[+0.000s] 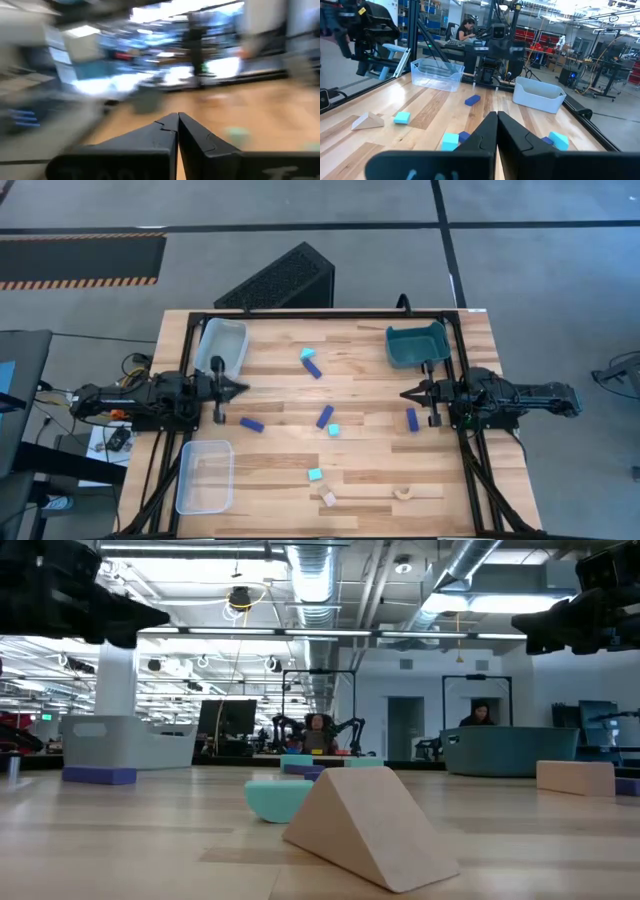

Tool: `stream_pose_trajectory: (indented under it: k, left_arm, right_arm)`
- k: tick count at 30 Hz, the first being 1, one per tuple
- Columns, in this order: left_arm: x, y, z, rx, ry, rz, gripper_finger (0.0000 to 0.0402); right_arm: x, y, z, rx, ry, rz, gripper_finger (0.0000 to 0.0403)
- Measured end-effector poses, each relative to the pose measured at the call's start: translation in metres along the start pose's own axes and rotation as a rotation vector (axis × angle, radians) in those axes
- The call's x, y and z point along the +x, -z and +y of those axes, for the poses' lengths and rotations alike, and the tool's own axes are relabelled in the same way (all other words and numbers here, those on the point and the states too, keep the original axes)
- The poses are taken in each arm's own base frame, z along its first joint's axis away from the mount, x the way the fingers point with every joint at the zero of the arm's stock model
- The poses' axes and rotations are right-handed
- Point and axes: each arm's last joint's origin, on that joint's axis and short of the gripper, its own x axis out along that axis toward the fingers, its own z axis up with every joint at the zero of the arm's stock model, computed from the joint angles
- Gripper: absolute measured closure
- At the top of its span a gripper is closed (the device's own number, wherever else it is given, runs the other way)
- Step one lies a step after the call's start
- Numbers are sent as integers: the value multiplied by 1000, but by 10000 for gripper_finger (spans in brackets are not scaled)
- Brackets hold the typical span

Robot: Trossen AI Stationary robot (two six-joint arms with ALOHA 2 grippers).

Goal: Sort & place blocks by color
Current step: Put the light blue block into the dark green bin

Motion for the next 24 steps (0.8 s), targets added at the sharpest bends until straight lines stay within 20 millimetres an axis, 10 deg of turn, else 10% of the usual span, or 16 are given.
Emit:
stream_pose_trajectory:
  k: [17,24]
  left_arm:
    - [-3,-6,15,-683,-445,-147,402]
    - [-5,-6,17,-709,-538,-165,401]
  right_arm:
    - [0,1,-4,-160,85,30,369]
    - [0,1,-5,-234,119,41,369]
